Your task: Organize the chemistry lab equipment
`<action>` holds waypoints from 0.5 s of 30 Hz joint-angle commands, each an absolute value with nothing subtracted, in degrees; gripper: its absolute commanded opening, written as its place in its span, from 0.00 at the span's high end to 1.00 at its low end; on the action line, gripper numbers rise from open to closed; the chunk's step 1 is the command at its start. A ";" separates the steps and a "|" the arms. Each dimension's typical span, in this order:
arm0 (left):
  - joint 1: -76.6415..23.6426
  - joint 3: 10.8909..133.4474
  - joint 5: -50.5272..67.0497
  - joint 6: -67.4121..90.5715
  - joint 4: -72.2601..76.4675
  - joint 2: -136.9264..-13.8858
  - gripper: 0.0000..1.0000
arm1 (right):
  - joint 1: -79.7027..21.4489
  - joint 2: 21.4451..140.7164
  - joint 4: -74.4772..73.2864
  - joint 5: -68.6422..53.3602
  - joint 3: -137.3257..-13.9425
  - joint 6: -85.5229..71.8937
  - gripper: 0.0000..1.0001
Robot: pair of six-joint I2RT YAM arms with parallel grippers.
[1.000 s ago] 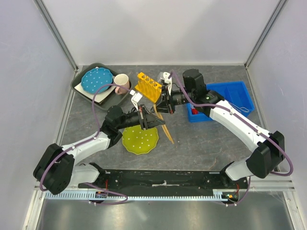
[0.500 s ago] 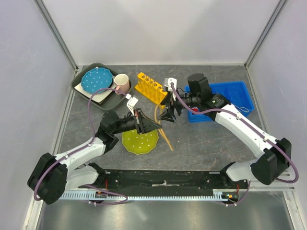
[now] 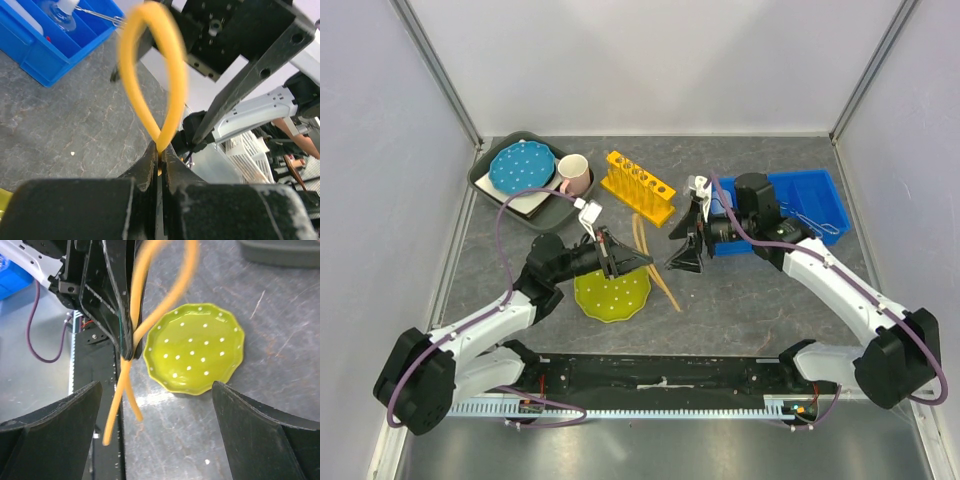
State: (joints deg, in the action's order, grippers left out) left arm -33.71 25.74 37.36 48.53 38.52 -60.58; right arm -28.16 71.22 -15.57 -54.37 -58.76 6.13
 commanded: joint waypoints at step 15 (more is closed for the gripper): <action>-33.49 26.02 26.55 58.27 56.34 -64.69 0.98 | -33.13 76.73 7.99 -58.36 -52.91 -14.59 0.22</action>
